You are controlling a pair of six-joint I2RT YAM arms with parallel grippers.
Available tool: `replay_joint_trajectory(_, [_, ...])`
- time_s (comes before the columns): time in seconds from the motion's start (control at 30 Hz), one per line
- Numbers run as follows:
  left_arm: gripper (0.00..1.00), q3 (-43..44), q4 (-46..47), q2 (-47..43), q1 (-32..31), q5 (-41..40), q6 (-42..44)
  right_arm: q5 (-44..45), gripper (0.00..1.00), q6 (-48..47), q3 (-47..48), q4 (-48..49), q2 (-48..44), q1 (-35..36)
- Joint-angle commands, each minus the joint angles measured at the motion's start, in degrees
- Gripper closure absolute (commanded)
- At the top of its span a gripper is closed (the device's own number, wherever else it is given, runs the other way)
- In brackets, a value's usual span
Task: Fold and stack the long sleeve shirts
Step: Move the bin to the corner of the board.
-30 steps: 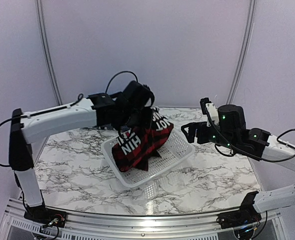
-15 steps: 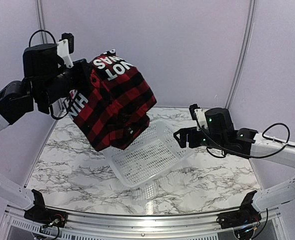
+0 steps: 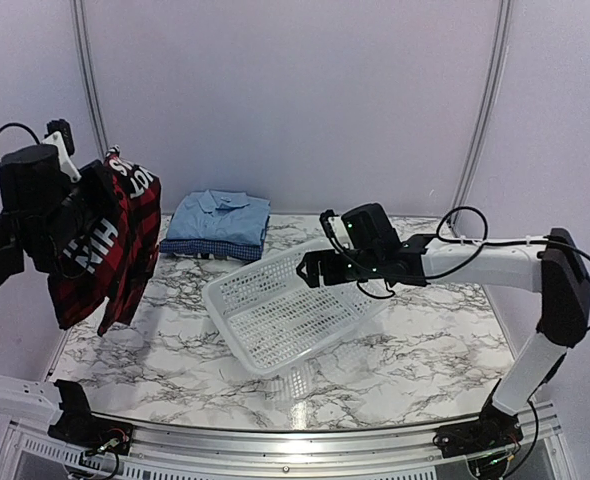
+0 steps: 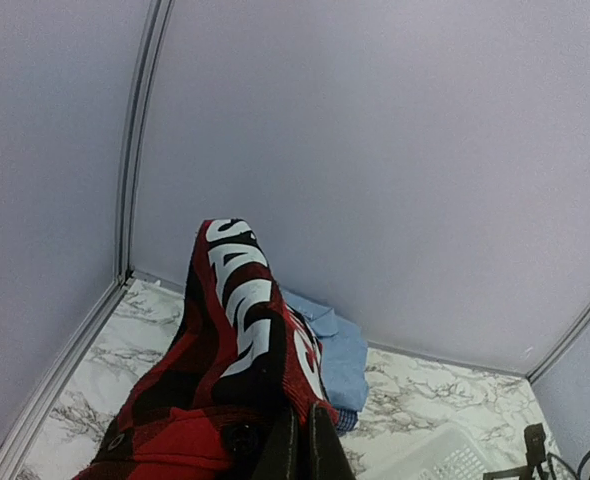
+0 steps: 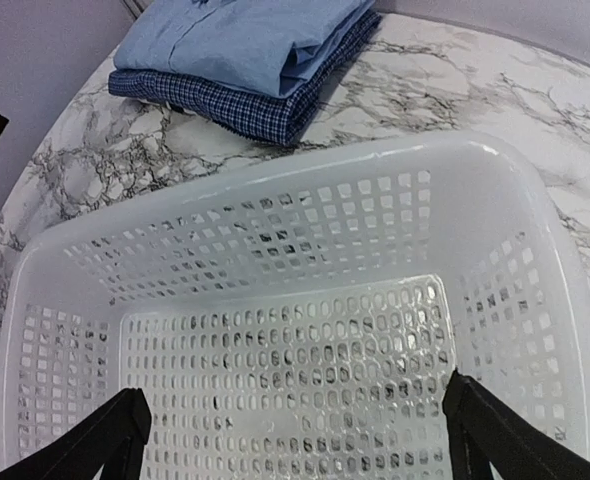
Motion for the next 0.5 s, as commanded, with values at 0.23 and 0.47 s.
replay_joint_trajectory(0.23, [1.00,-19.3,-1.3,3.1,9.7,15.9,-14.8,-5.4,0.01,3.8,8.6,-4.0,12.1,-10.1])
replay_joint_trajectory(0.47, [1.00,-27.6,4.4,7.9,11.3,23.7,-16.9,3.2,0.01,1.5,11.9,-8.3,13.3,-17.5])
